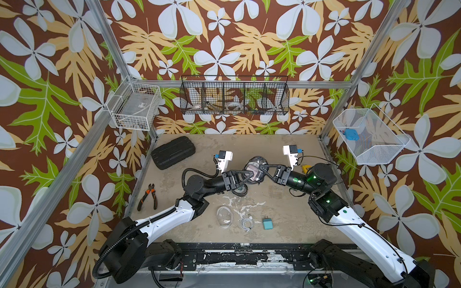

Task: Pack away charging kits
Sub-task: Adjust the storage bag, then zip the zipper on the storage bag.

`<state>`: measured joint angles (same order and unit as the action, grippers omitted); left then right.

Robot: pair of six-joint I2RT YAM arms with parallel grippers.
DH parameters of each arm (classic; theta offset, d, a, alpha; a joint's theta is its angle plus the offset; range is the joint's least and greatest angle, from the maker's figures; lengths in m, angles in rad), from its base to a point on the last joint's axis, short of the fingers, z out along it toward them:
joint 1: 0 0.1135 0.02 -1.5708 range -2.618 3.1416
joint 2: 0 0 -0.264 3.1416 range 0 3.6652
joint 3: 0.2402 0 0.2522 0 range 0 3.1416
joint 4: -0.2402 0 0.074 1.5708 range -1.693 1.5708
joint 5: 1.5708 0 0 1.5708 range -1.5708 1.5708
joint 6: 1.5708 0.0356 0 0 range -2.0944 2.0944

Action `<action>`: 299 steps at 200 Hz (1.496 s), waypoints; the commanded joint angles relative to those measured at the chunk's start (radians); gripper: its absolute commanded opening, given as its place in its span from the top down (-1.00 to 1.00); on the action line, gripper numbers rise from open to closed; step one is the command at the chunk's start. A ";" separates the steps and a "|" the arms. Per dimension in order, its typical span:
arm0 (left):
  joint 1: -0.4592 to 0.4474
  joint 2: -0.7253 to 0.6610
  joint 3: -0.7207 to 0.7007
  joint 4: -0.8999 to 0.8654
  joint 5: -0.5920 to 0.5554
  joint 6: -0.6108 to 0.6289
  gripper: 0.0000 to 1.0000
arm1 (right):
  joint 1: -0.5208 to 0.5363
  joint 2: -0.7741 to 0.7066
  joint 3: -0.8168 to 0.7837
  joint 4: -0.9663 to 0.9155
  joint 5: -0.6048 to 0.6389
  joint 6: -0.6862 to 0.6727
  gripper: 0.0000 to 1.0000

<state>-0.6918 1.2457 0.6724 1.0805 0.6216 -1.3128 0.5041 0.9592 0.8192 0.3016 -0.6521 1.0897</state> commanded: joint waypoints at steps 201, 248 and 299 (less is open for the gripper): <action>0.064 -0.051 0.160 -0.506 -0.140 -0.093 0.81 | 0.150 0.042 0.304 -0.635 0.239 -0.782 0.37; 0.063 -0.036 0.139 -0.470 -0.135 -0.126 0.84 | 0.169 0.073 0.287 -0.635 0.237 -0.791 0.33; 0.064 -0.026 0.142 -0.450 -0.130 -0.137 0.86 | 0.172 0.098 0.277 -0.626 0.250 -0.788 0.31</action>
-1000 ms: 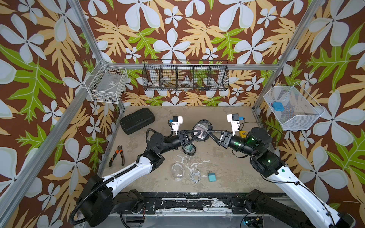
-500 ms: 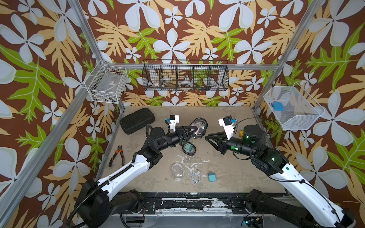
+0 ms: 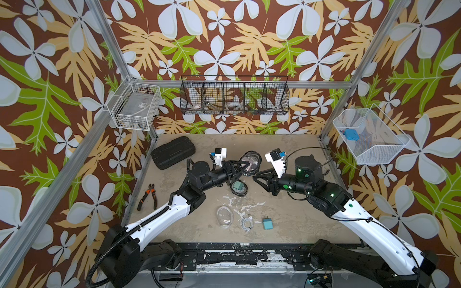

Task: Pack away charging kits
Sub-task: Zip the zipper on the storage bag.

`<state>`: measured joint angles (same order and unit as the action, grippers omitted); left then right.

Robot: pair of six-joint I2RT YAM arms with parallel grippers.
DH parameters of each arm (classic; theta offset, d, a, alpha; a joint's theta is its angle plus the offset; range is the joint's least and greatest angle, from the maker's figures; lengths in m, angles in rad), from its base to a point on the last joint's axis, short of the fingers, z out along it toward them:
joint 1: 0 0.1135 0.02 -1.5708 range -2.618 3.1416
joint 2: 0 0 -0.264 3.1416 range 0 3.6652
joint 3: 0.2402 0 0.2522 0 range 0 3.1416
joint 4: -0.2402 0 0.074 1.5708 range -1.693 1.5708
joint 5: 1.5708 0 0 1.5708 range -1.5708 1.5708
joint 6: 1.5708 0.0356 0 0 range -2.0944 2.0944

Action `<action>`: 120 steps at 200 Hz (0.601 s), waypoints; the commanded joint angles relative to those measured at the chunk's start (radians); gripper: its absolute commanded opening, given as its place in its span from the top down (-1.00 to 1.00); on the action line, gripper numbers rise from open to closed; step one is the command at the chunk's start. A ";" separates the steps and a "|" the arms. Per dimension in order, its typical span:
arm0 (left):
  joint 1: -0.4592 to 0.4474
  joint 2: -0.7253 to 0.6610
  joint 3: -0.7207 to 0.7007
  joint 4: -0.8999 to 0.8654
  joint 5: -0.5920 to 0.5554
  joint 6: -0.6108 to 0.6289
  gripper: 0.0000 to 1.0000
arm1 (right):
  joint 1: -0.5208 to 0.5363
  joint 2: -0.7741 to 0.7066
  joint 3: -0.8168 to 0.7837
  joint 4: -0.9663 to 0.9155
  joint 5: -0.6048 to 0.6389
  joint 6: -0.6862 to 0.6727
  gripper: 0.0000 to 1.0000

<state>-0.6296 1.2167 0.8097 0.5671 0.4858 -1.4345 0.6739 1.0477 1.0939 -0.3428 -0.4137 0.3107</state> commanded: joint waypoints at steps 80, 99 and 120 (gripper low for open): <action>0.001 0.002 0.002 0.065 0.020 -0.013 0.87 | 0.002 0.031 0.020 0.044 0.018 -0.013 0.33; 0.002 0.003 -0.001 0.062 0.021 -0.013 0.87 | 0.004 0.039 0.024 0.049 0.018 -0.010 0.35; 0.001 0.007 0.005 0.044 0.028 0.002 0.87 | 0.006 0.052 0.034 0.053 0.017 -0.007 0.40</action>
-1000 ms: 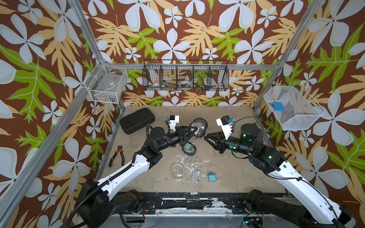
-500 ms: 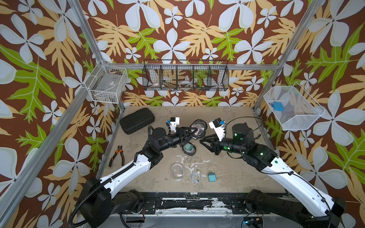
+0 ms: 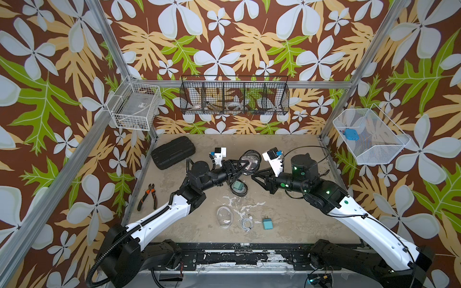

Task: Pack away charging kits
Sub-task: Zip the zipper on the storage bag.

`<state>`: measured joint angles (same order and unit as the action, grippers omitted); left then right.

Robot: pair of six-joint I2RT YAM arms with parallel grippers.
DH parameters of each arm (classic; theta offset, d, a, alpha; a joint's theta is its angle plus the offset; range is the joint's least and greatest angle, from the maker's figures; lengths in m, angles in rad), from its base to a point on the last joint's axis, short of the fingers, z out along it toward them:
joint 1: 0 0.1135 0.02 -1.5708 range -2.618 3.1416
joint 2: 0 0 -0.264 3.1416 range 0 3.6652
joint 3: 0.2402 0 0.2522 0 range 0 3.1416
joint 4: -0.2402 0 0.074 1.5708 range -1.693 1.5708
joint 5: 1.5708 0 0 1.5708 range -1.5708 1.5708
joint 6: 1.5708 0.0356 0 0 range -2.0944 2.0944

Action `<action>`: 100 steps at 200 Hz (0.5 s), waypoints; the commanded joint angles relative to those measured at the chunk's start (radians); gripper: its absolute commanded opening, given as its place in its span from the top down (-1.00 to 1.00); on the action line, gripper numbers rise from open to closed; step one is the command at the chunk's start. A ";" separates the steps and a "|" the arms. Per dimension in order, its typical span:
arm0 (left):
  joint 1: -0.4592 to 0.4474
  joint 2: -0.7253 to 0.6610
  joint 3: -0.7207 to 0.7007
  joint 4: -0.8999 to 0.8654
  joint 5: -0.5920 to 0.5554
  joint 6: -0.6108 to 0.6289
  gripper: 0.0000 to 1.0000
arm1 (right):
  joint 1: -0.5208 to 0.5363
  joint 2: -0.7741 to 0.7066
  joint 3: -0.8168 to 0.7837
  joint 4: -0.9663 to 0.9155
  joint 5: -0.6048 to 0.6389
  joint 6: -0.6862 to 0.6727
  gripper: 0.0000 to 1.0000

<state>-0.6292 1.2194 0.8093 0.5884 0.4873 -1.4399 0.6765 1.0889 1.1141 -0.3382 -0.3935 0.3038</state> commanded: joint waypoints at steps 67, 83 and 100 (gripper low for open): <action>0.000 -0.010 0.005 0.016 0.052 0.030 1.00 | 0.004 0.066 0.049 0.023 0.040 0.015 0.91; 0.000 -0.015 0.004 0.016 0.054 0.033 1.00 | 0.005 0.064 0.049 -0.002 0.087 0.015 1.00; 0.000 -0.015 0.004 0.020 0.066 0.033 1.00 | 0.004 0.054 0.043 -0.027 0.129 0.009 1.00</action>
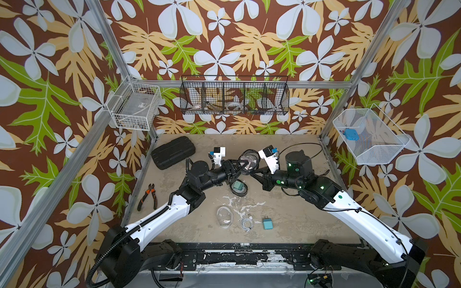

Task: Pack away charging kits
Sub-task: Zip the zipper on the storage bag.

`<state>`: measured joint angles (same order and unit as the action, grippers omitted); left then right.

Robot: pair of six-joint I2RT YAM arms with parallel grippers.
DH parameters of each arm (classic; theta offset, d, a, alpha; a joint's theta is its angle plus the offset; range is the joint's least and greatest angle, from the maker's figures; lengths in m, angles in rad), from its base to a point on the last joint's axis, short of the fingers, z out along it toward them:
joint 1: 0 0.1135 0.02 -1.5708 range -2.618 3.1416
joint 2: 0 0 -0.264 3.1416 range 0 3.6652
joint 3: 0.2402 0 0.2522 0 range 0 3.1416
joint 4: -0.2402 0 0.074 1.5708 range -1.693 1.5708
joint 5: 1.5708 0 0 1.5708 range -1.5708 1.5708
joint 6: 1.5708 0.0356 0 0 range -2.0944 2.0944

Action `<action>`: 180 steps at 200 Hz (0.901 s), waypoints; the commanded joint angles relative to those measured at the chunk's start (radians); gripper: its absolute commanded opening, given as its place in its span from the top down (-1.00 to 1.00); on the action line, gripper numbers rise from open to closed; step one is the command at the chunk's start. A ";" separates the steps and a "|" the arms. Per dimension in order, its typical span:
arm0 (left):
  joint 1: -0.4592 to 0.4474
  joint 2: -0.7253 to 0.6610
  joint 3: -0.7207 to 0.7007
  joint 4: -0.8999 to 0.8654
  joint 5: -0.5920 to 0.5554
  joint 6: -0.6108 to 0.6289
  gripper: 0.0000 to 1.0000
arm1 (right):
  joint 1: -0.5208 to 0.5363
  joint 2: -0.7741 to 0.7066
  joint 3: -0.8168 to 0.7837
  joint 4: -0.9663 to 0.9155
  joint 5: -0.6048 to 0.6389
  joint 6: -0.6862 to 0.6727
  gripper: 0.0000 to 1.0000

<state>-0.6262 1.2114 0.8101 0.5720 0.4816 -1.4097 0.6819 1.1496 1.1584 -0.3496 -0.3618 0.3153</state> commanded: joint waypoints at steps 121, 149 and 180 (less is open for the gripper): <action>0.033 -0.001 0.039 -0.194 0.323 0.146 1.00 | -0.001 0.032 0.091 -0.110 0.576 -0.191 1.00; 0.054 -0.012 0.041 -0.271 0.423 0.233 1.00 | -0.002 0.053 0.123 -0.067 0.475 -0.249 1.00; 0.082 -0.034 0.059 -0.429 0.516 0.421 1.00 | -0.010 0.074 0.190 -0.112 0.369 -0.297 1.00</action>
<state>-0.5594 1.1995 0.8562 0.3546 0.7757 -1.1648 0.6876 1.2163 1.2922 -0.5308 -0.0013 0.0750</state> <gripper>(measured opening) 0.320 0.050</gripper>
